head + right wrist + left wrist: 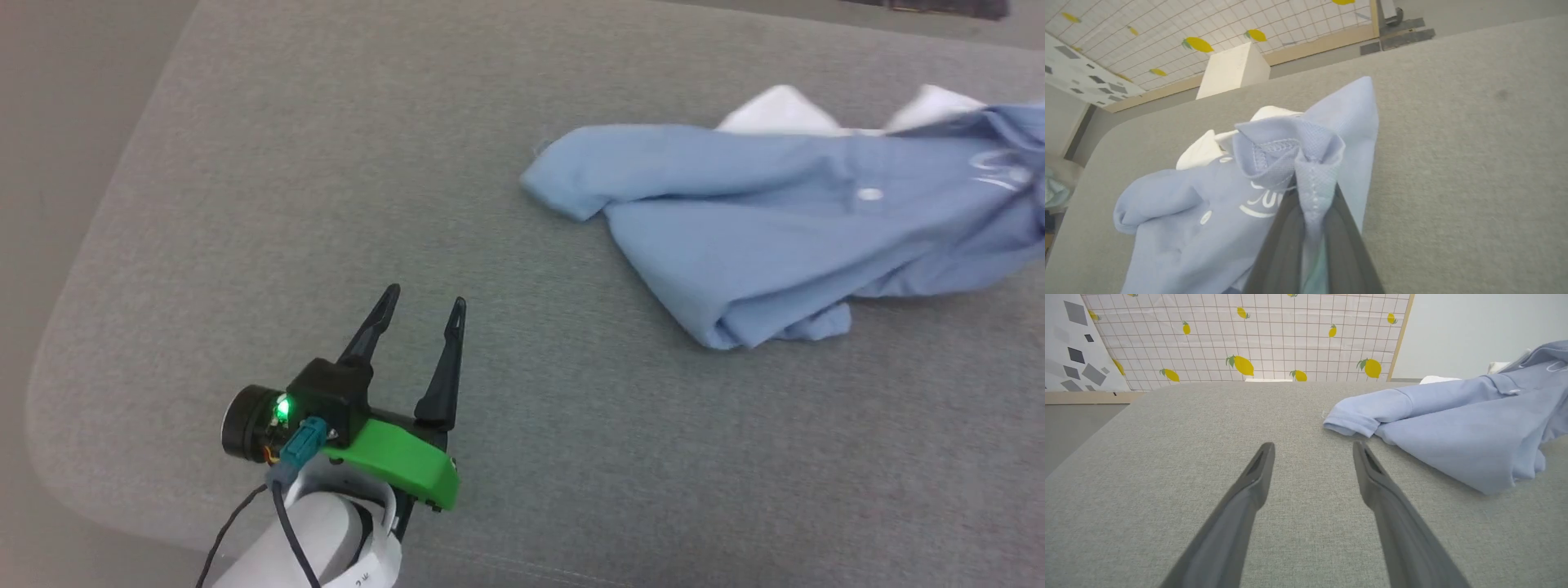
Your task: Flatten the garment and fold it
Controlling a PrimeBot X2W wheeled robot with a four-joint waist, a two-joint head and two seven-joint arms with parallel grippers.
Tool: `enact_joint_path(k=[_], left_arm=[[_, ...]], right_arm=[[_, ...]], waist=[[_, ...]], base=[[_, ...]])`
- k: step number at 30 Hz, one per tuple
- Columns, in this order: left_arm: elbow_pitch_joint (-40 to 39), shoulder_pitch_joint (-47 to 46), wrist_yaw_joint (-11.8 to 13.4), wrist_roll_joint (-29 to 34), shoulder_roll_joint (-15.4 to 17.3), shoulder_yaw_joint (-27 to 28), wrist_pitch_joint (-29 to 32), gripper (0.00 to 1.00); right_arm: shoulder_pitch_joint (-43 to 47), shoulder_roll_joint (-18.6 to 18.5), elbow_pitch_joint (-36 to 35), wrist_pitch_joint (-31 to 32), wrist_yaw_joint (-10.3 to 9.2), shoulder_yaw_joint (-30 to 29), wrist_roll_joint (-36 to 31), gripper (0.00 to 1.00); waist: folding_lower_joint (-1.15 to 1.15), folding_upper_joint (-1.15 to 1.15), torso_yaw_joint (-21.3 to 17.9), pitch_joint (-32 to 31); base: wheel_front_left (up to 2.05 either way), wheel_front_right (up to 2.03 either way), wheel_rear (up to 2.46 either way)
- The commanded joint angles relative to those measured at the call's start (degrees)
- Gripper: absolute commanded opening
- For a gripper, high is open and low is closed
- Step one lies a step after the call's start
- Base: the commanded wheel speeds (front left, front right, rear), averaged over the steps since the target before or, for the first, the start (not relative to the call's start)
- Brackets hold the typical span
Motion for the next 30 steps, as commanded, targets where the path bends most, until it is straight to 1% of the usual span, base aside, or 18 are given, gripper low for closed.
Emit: enact_joint_path(k=[1,5,6,8,10,12,14,17,22,26,30], left_arm=[[-0.36,0.5,0.34,0.39,0.37,-0.06,0.17,1.0],[-0.9,0.31,0.42,0.41,0.51,-0.16,0.33,1.0],[-0.94,0.24,0.42,0.38,0.53,-0.14,0.33,1.0],[-0.94,0.07,0.47,0.25,0.51,-0.03,0.32,1.0],[-0.88,-0.05,0.6,0.08,0.5,0.15,0.33,1.0],[-0.81,-0.16,0.75,-0.15,0.55,0.44,0.35,1.0],[-0.74,-0.29,0.86,-0.42,0.59,0.78,0.32,1.0],[-0.72,-0.54,1.12,-0.95,0.65,1.57,0.2,1.0],[-1.13,-0.78,1.52,-2.18,0.64,2.74,0.44,1.0],[-1.39,-0.57,1.58,-3.62,0.43,3.14,1.51,1.0],[-1.49,-0.07,0.77,-5.54,0.56,2.28,4.78,1.0]], right_arm=[[0.42,1.16,1.54,-0.15,-0.08,-3.72,-2.43,0.0],[0.48,3.93,6.13,0.75,-0.08,-14.4,-11.35,0.0],[0.63,4.49,6.61,0.66,-0.08,-15.88,-13.67,1.0],[1.14,5.89,6.98,0.35,-0.08,-18.16,-18.53,1.0],[1.5,7.53,6.01,-0.38,-0.08,-18.6,-21.62,1.0],[1.89,8.91,4.25,-1.37,-0.08,-17.48,-23.24,1.0],[2.54,9.47,2.01,-3.17,-0.08,-15.33,-23.67,1.0],[4.33,9.4,-2.54,-6.78,-0.08,-9.64,-21.64,1.0],[10.79,6.97,-12.41,-14.78,-0.08,2.19,-16.12,1.0],[17.51,6.08,-18.91,-21.74,-0.08,7.67,-13.6,1.0],[24.43,8.11,-23.93,-28.09,-0.08,10.85,-13.37,1.0]], waist=[[0.0,0.0,-1.39,0.22],[0.0,0.0,-1.61,1.07],[0.0,0.0,-1.63,1.21],[0.0,0.0,-1.71,1.34],[0.0,0.0,-1.97,1.21],[0.0,0.0,-2.37,0.82],[0.0,0.0,-2.79,0.09],[0.0,0.0,-3.56,-1.34],[0.0,0.0,-4.94,-3.88],[0.0,0.0,-5.91,-5.28],[0.0,0.0,-7.07,-5.85]], base=[[0.0,0.0,0.0],[0.0,0.0,0.0],[0.0,0.0,0.0],[0.0,0.0,0.0],[0.0,0.0,0.0],[0.0,0.0,0.0],[0.0,0.0,0.0],[0.0,0.0,0.0],[0.0,0.0,0.0],[0.0,0.0,0.0],[0.0,0.0,0.0]])
